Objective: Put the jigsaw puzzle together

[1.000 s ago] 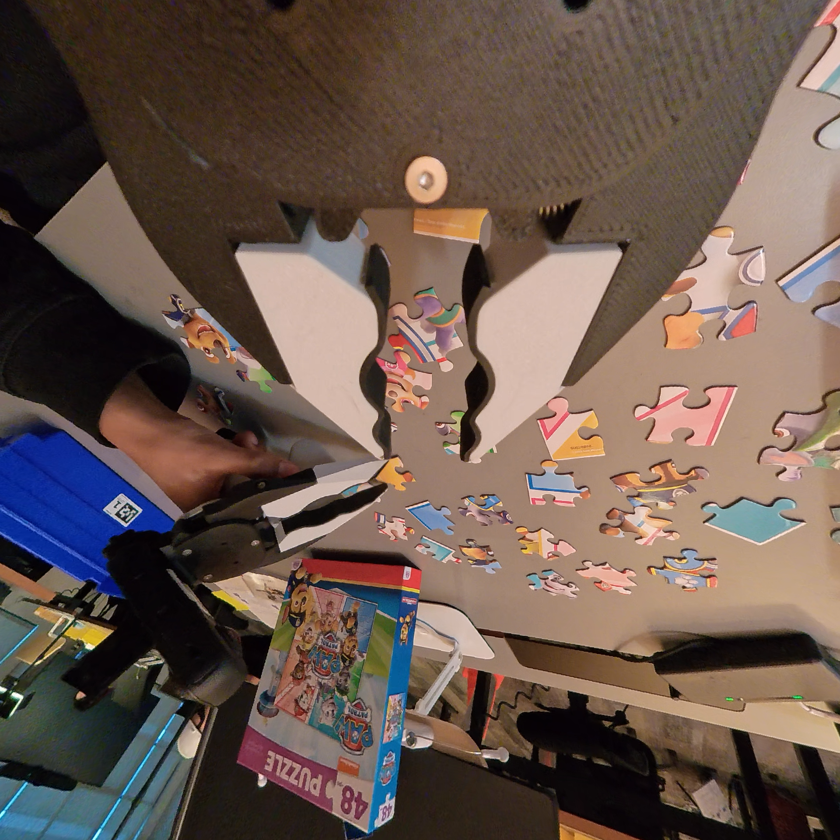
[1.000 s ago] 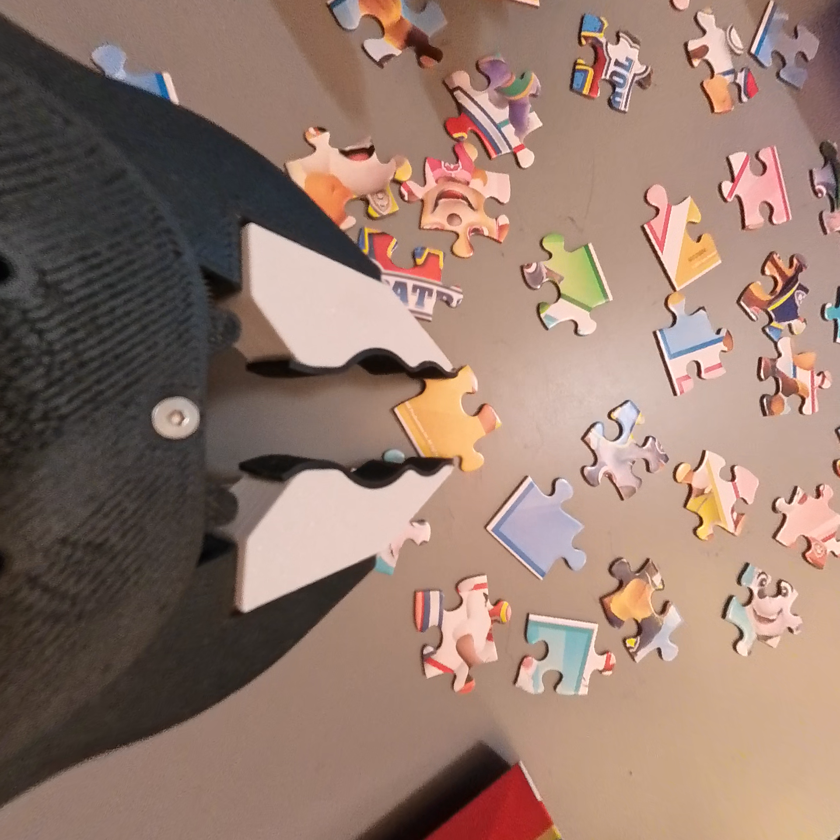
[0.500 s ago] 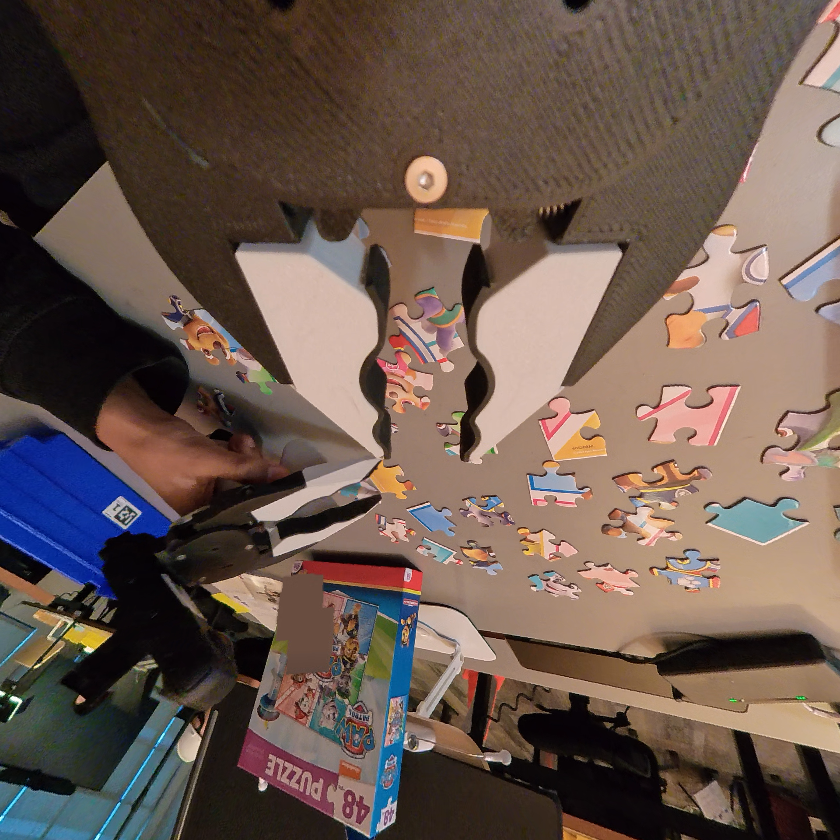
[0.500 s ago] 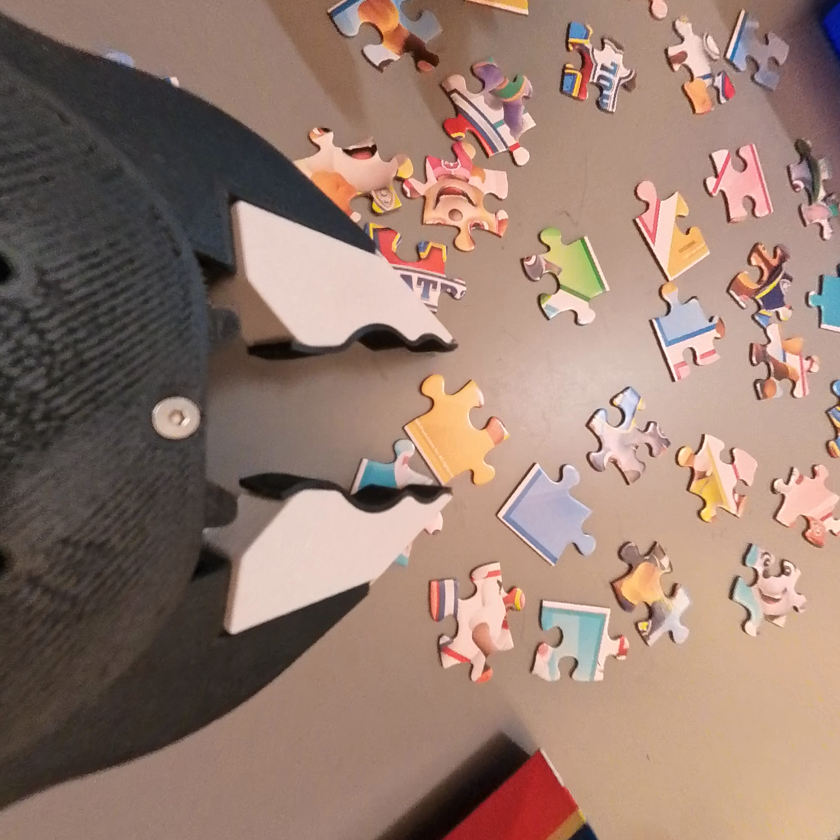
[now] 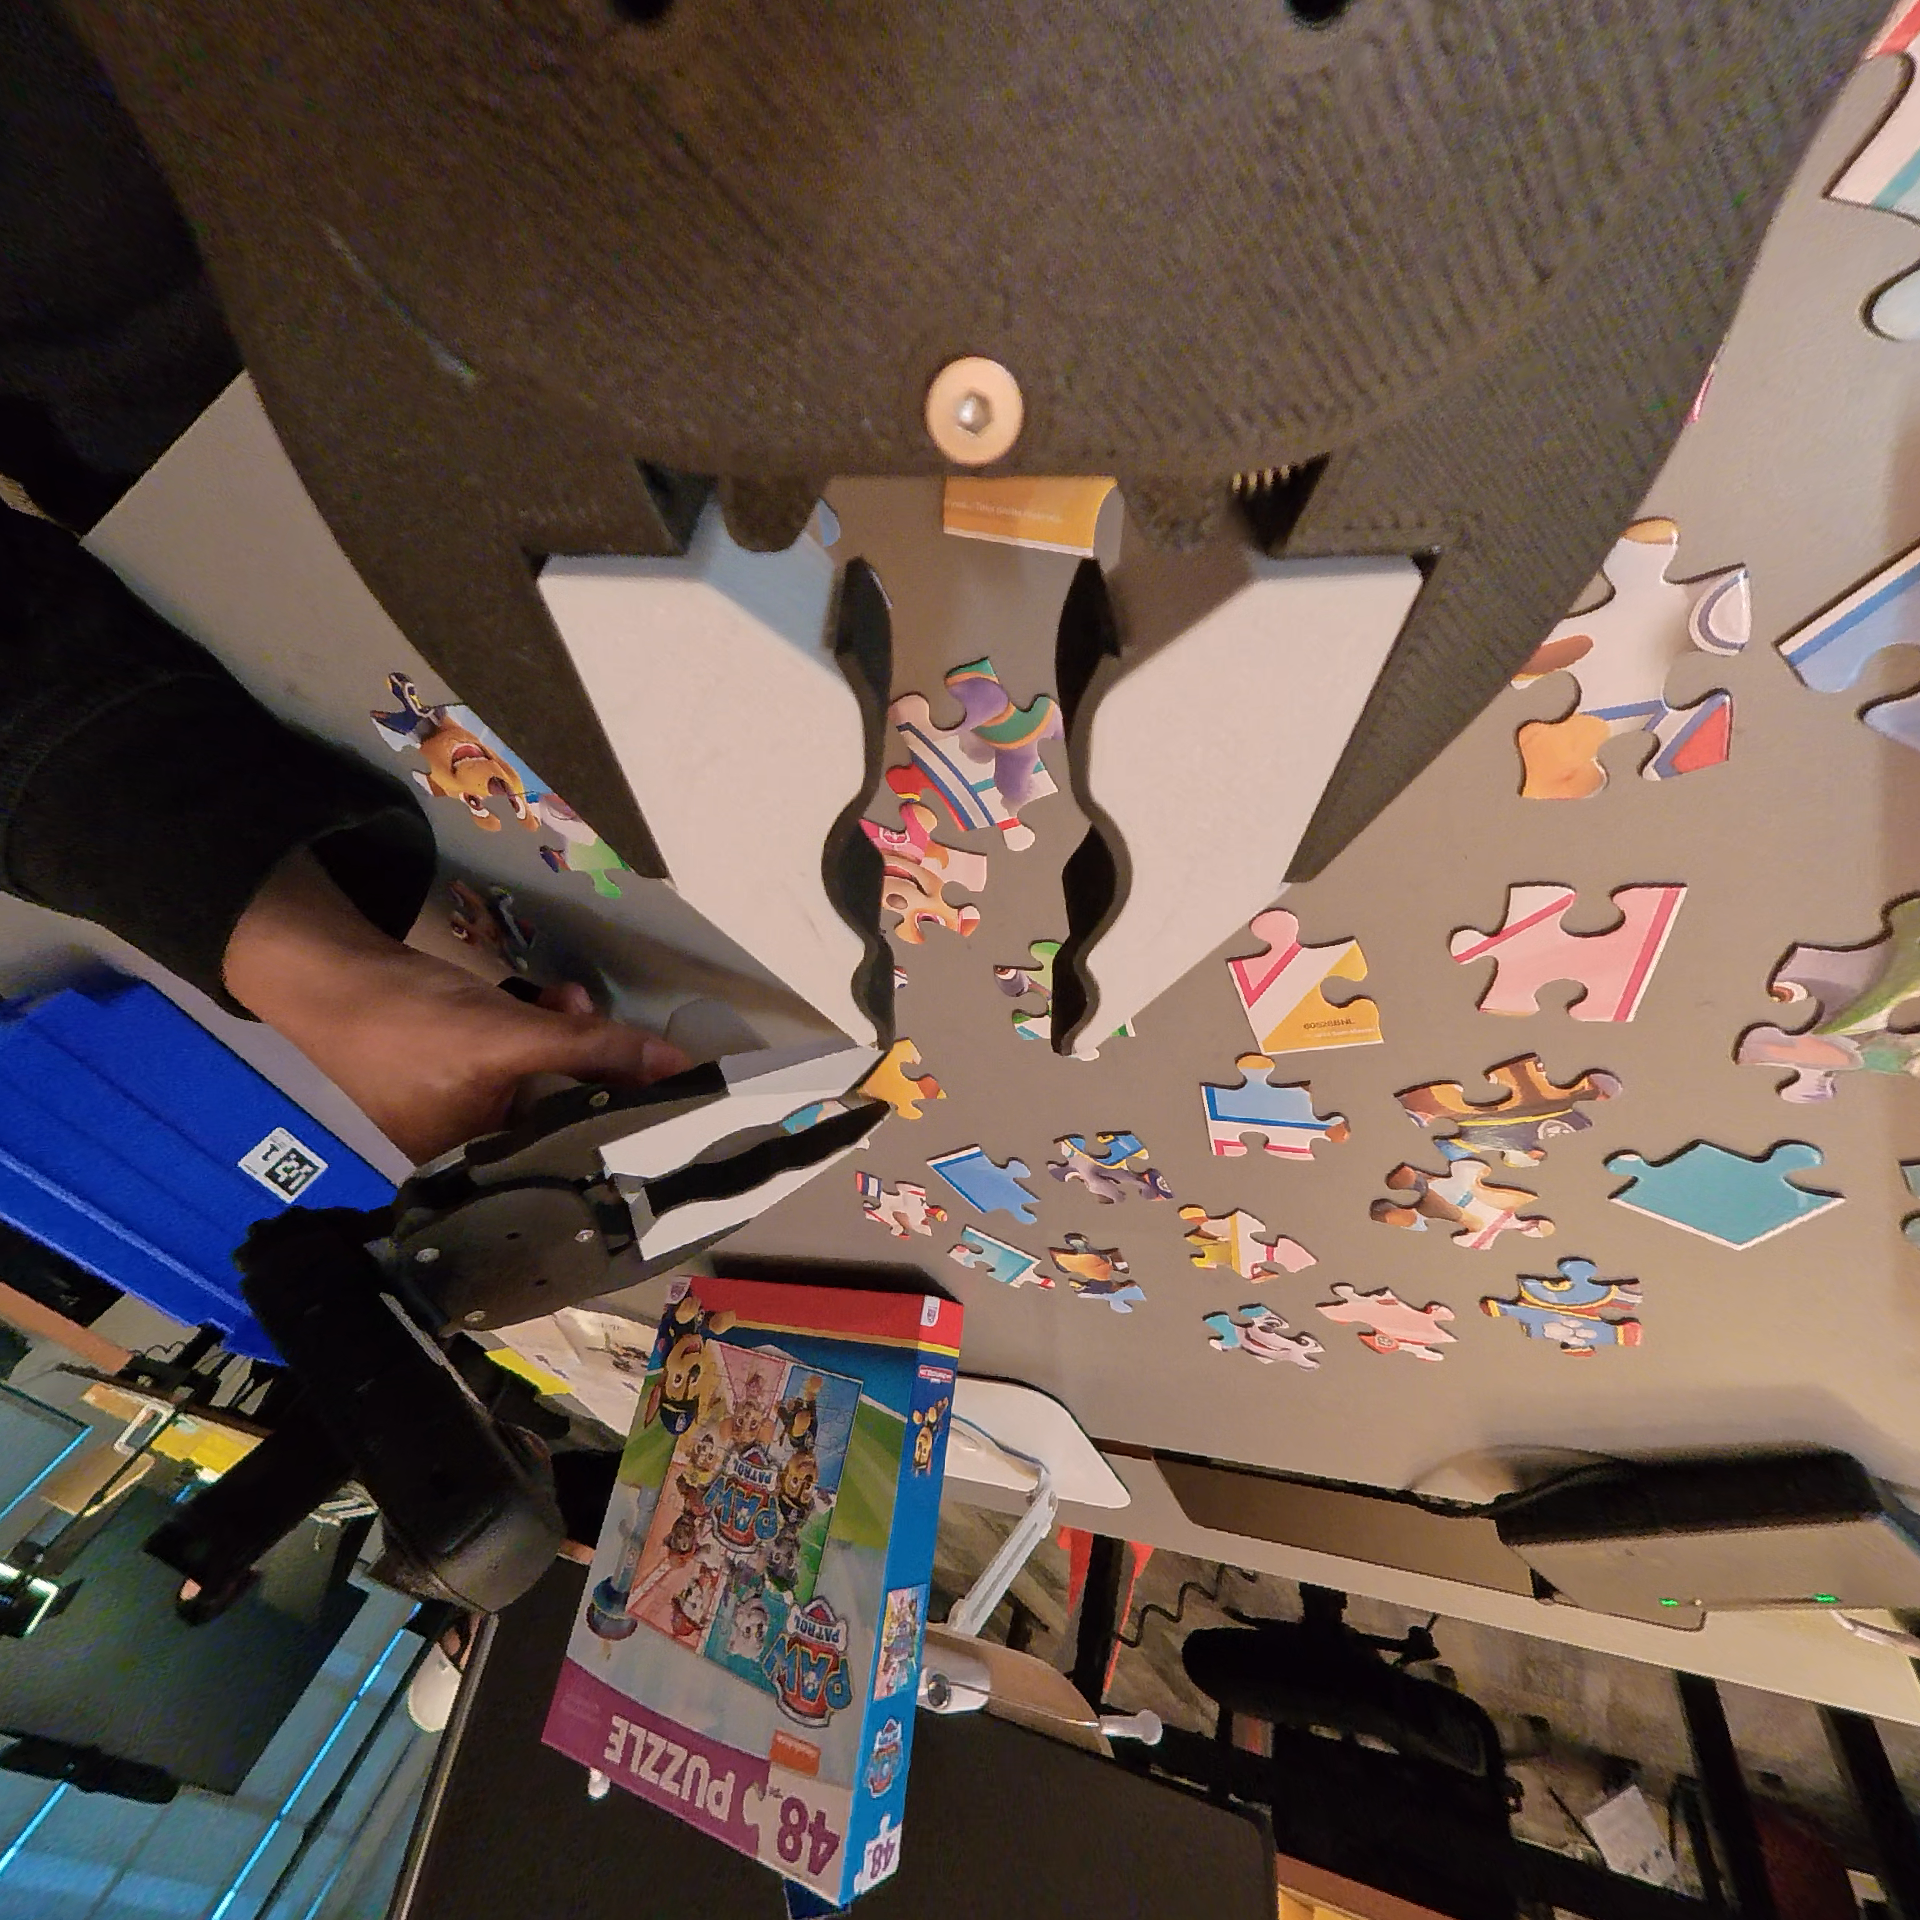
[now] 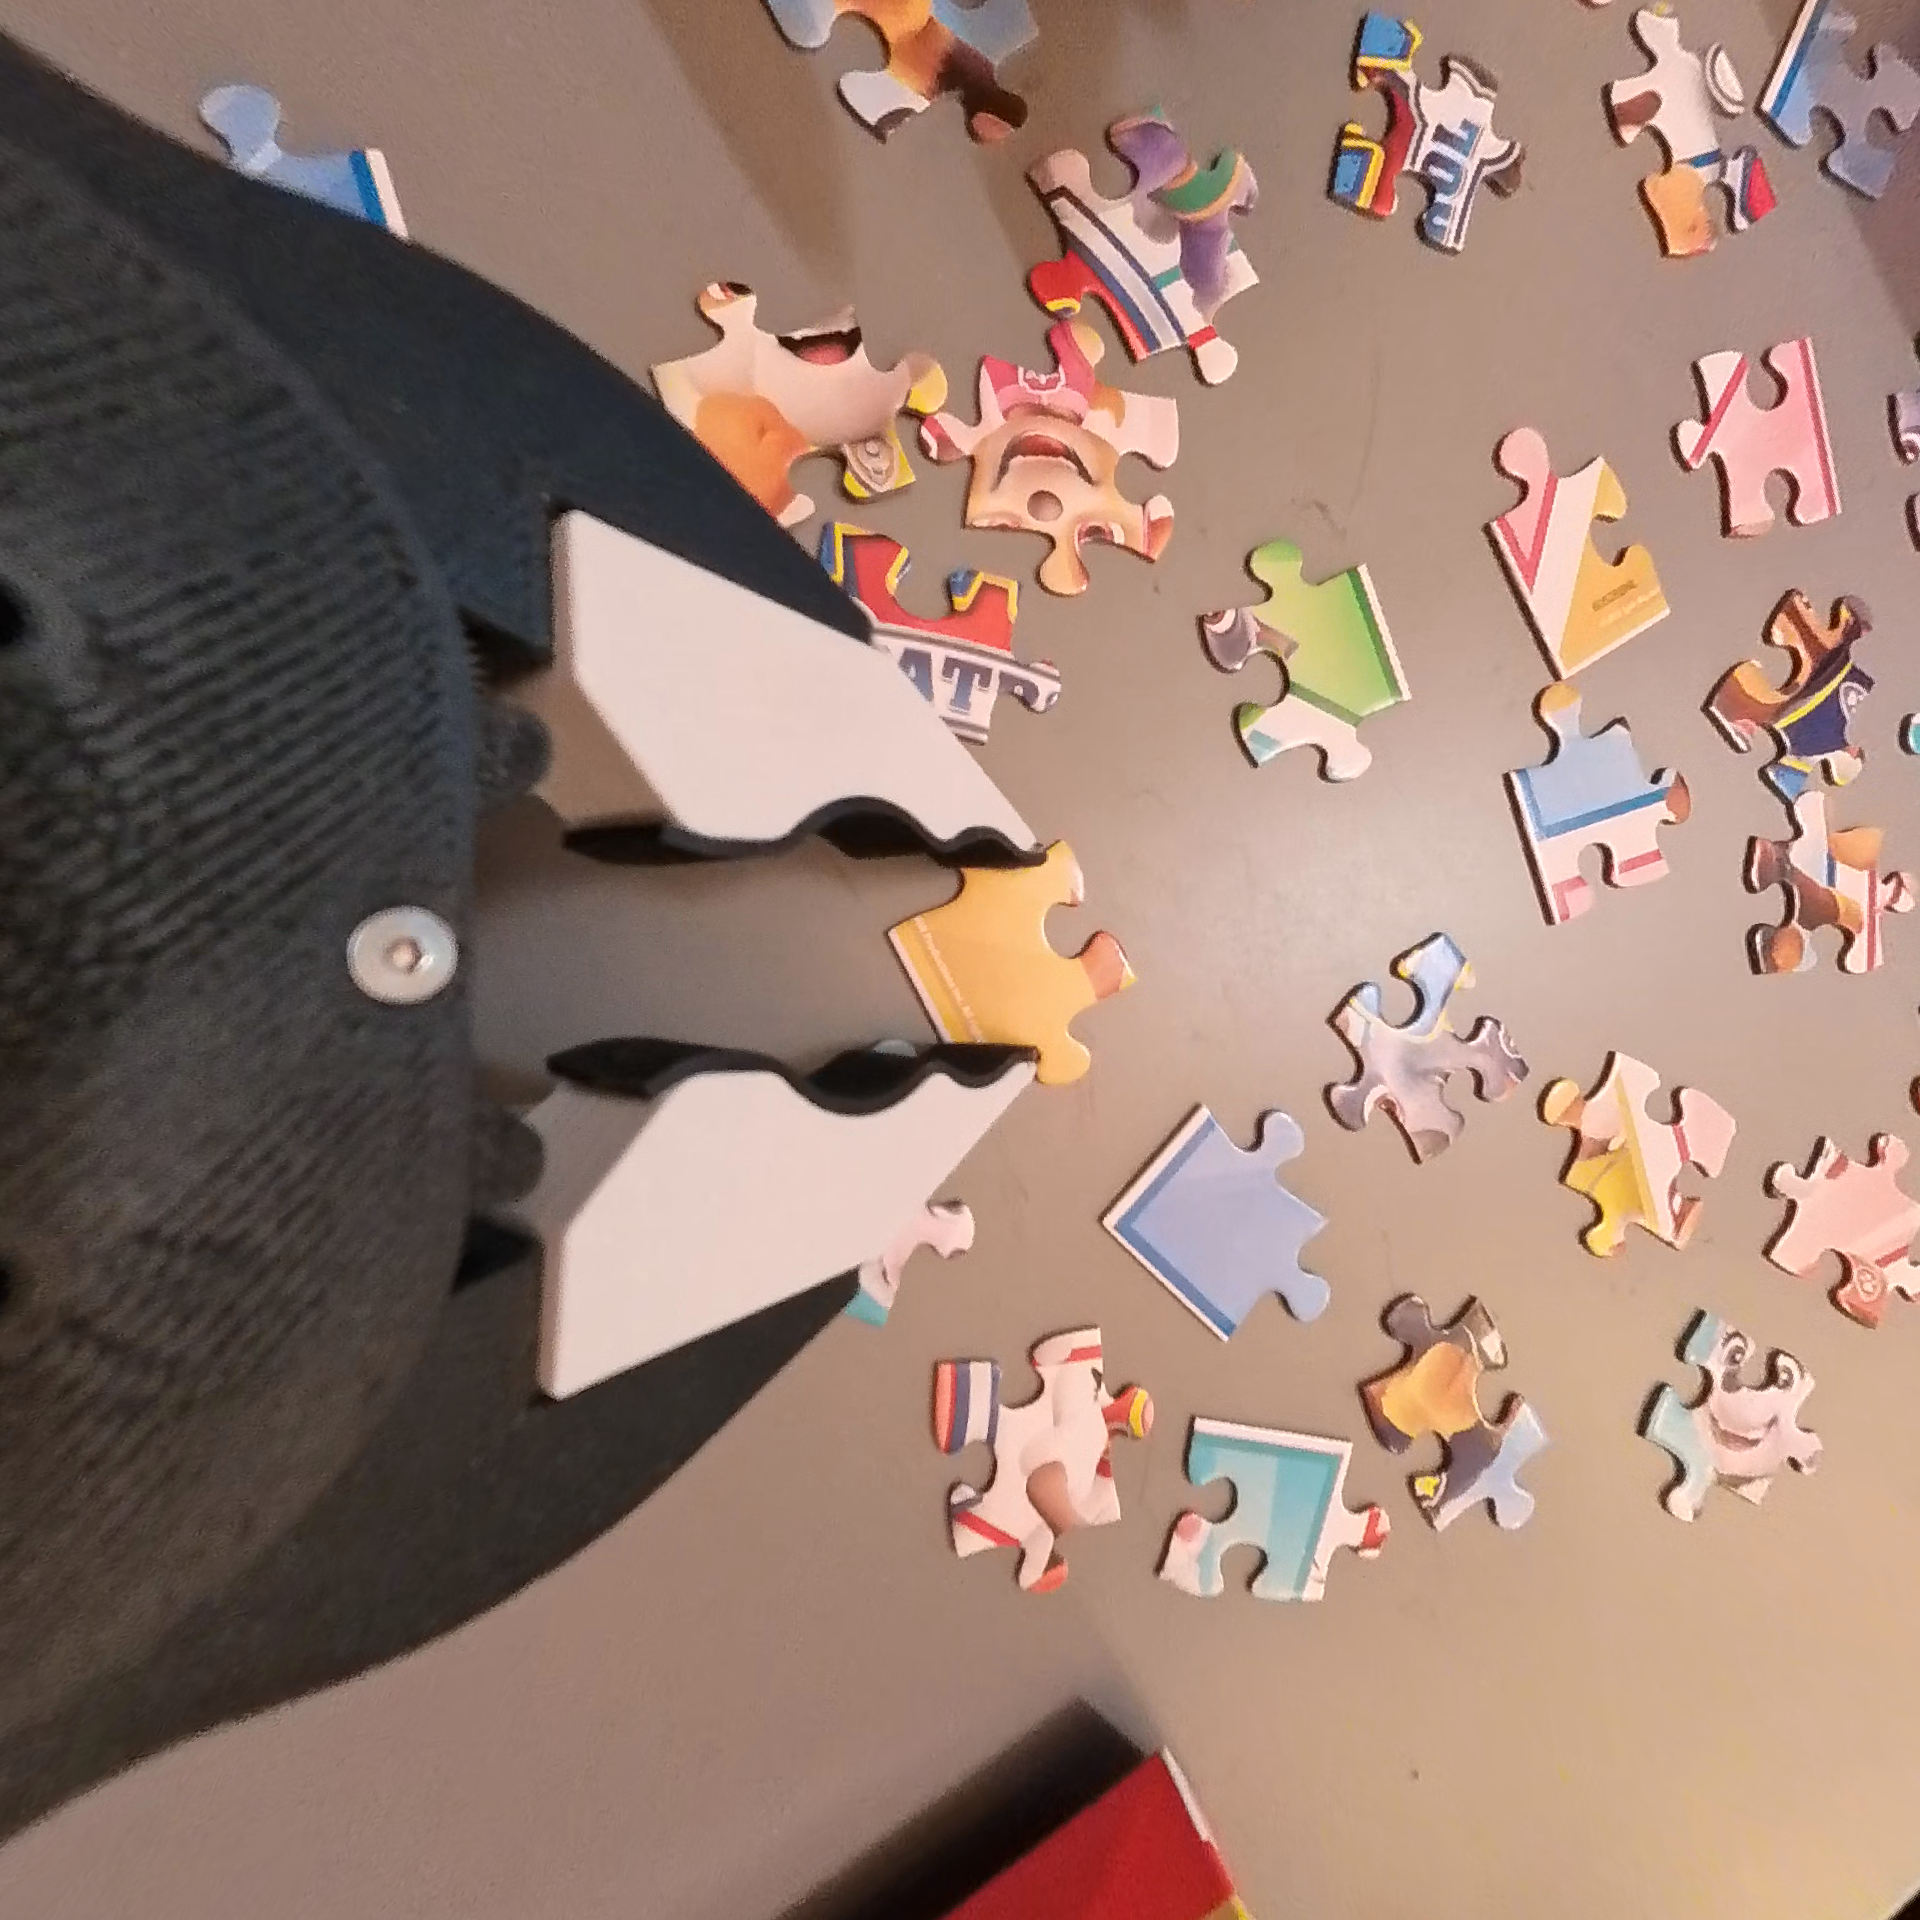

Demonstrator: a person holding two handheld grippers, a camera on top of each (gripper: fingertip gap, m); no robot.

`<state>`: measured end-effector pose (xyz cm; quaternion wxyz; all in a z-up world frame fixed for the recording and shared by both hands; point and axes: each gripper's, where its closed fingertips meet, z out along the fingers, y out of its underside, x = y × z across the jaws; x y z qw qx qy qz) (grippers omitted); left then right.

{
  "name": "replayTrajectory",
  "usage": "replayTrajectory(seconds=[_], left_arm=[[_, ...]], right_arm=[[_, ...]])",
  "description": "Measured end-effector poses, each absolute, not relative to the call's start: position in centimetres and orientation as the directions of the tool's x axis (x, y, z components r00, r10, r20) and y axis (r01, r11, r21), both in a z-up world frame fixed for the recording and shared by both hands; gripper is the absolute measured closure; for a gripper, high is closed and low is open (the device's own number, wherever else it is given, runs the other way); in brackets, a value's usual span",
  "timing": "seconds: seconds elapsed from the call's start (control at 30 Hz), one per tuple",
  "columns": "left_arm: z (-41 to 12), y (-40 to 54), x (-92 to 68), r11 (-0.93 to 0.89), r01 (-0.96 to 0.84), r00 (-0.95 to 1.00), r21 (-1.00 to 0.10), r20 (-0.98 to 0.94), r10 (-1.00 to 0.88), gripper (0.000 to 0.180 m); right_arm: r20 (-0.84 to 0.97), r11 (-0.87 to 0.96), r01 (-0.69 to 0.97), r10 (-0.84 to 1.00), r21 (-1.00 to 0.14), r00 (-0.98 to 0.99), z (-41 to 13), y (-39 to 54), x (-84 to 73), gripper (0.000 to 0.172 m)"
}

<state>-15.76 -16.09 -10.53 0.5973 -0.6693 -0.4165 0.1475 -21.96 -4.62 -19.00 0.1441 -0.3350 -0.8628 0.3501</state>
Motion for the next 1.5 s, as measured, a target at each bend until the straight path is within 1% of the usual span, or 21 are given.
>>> replayTrajectory(seconds=[0.13,0.2,0.23,0.27,0.3,0.47,0.57,0.63,0.77,0.9,1.0,1.17,1.27,1.33,1.37,1.43,1.5], left_arm=[[-10.5,-16.1,-15.7,0.059,0.379,0.61,-0.923,0.298,0.734,0.153],[-10.5,-16.1,-15.7,0.059,0.379,0.61,-0.924,0.297,0.735,0.153],[-10.5,-16.1,-15.7,0.059,0.378,0.61,-0.924,0.297,0.735,0.153],[-10.5,-16.1,-15.7,0.059,0.378,0.61,-0.924,0.297,0.735,0.153],[-10.5,-16.2,-15.8,0.06,0.379,0.609,-0.924,0.298,0.735,0.153],[-10.6,-16.2,-15.8,0.062,0.382,0.608,-0.922,0.302,0.734,0.153],[-10.7,-15.9,-15.7,0.057,0.386,0.614,-0.921,0.302,0.729,0.153],[-10.5,-15.8,-15.6,0.049,0.377,0.615,-0.925,0.29,0.733,0.153],[-9.9,-16.1,-15.5,0.058,0.36,0.614,-0.931,0.284,0.736,0.153],[-9.5,-16.1,-15.4,0.068,0.354,0.617,-0.933,0.287,0.733,0.153],[-9.5,-15.7,-15.3,0.058,0.355,0.625,-0.933,0.283,0.728,0.153],[-9.5,-14.8,-14.9,0.037,0.35,0.639,-0.936,0.268,0.721,0.153],[-9.5,-14.2,-14.7,0.027,0.35,0.649,-0.936,0.264,0.714,0.153],[-9.6,-13.8,-14.6,0.02,0.351,0.656,-0.936,0.261,0.708,0.153],[-9.6,-13.6,-14.5,0.017,0.349,0.659,-0.937,0.258,0.706,0.153],[-9.5,-13.2,-14.3,0.009,0.345,0.666,-0.938,0.252,0.702,0.153],[-9.5,-12.8,-14.2,0.001,0.342,0.673,-0.94,0.246,0.698,0.153]], right_arm=[[0.017,0.533,0.469,0.673,-0.705,-0.74,-18.9,-4.7,-21.7,0.14],[0.006,0.512,0.455,0.669,-0.729,-0.743,-18.3,-4.9,-21.6,0.165],[-0.001,0.504,0.458,0.672,-0.732,-0.741,-18.1,-4.8,-21.5,0.161],[-0.01,0.507,0.475,0.676,-0.72,-0.737,-18.2,-4.6,-21.4,0.151],[-0.015,0.51,0.49,0.682,-0.707,-0.731,-18.4,-4.3,-21.3,0.147],[-0.007,0.482,0.464,0.688,-0.743,-0.726,-17.9,-4.3,-21.8,0.141],[-0.013,0.493,0.507,0.708,-0.707,-0.706,-18.8,-4.5,-22.5,0.134],[0.016,0.503,0.504,0.718,-0.702,-0.696,-19.0,-4.3,-22.6,0.137],[0.054,0.527,0.48,0.711,-0.701,-0.702,-19.0,-3.7,-21.2,0.153],[0.08,0.541,0.464,0.706,-0.701,-0.703,-19.0,-2.2,-18.9,0.161],[0.082,0.538,0.49,0.726,-0.686,-0.683,-19.1,-0.1,-16.8,0.167],[0.077,0.496,0.564,0.792,-0.661,-0.606,-19.1,5.5,-13.6,0.168],[0.073,0.466,0.621,0.832,-0.63,-0.55,-19.1,8.9,-12.1,0.164],[0.059,0.443,0.642,0.848,-0.626,-0.527,-18.9,10.2,-11.6,0.156],[0.047,0.426,0.636,0.852,-0.644,-0.522,-18.7,10.3,-11.6,0.152],[0.019,0.386,0.609,0.854,-0.693,-0.52,-18.1,10.1,-12.1,0.134],[-0.013,0.364,0.607,0.851,-0.706,-0.526,-18.2,9.6,-12.7,0.117]])
